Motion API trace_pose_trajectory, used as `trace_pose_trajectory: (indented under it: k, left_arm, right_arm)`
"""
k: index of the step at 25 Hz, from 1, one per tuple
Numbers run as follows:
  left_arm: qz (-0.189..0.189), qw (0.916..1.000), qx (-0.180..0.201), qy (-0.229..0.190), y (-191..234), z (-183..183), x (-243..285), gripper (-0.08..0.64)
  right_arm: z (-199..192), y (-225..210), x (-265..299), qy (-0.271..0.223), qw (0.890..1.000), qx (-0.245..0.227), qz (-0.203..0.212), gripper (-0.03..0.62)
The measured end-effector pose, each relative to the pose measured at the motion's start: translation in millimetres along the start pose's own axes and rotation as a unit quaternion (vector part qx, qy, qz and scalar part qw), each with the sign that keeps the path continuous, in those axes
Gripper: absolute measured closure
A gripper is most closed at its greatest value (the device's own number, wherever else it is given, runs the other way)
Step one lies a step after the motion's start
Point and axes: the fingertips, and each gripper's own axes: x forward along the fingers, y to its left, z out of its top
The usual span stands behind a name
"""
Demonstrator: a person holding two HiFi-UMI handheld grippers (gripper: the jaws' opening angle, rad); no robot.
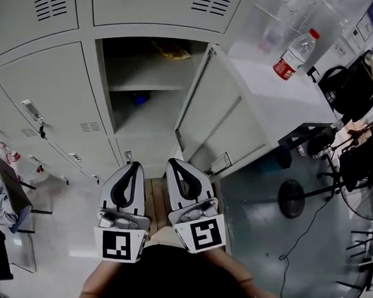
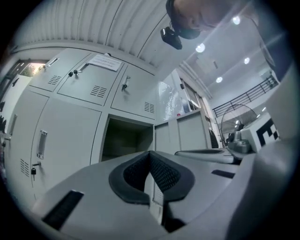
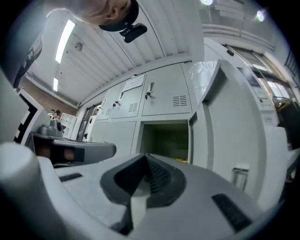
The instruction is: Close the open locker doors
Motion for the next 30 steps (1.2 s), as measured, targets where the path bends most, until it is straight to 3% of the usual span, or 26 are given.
trace_pose_trajectory:
  k: [4, 9, 22, 30]
  left_arm:
    - [0.015, 0.9992, -0.012, 0.035, -35, 12, -1, 0.560]
    - [0.005, 0.9996, 0.007, 0.028, -64, 29, -1, 0.560]
    - [-0.033, 0.9981, 0.008, 0.052, -117, 1, 6, 0.560]
    - [-0.058, 0.9958, 0.020, 0.068, -142, -12, 22, 0.560]
  right_arm:
    - [19, -22, -27, 0.002, 1.000, 0.006, 0.015, 0.592]
    - [29, -36, -53, -0.002, 1.000, 0.012, 0.009, 0.592]
    - [13, -79, -105, 0.000, 1.000, -0.003, -0.027, 0.592]
    - [-8, -105, -114, 0.010, 0.999, 0.044, -0.010, 0.572]
